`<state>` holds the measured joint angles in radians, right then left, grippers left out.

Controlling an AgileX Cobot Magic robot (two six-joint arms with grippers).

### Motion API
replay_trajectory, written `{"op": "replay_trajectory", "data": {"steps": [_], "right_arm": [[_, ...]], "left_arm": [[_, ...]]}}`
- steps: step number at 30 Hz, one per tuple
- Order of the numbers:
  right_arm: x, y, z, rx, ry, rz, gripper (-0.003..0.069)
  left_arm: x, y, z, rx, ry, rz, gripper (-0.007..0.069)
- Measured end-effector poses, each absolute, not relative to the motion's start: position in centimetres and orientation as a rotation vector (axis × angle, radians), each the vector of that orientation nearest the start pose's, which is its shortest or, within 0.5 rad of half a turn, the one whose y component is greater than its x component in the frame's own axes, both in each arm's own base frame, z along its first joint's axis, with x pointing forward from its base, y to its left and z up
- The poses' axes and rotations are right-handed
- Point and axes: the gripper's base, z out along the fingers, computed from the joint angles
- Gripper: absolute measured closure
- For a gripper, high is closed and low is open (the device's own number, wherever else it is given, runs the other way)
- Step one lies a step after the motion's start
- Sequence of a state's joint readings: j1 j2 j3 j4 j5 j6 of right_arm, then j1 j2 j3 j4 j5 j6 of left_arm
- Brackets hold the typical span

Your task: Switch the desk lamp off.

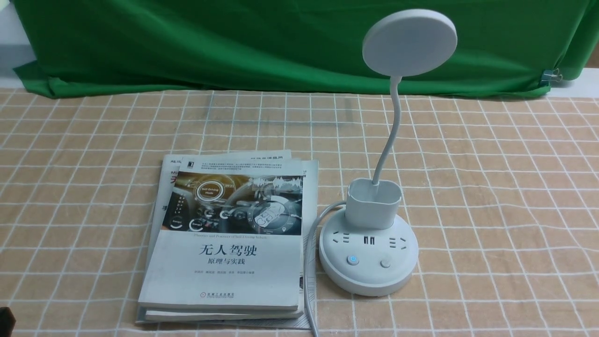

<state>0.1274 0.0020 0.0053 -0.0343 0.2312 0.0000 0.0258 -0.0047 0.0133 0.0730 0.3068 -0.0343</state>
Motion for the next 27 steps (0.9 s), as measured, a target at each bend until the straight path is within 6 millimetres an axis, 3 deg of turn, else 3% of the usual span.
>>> {"op": "replay_trajectory", "data": {"steps": [27], "right_arm": [[5.54, 0.64, 18.99, -0.133, 1.722, 0.062, 0.0561]], "left_arm": [[5.42, 0.34, 18.13, -0.007, 1.799, 0.064, 0.0620]]}}
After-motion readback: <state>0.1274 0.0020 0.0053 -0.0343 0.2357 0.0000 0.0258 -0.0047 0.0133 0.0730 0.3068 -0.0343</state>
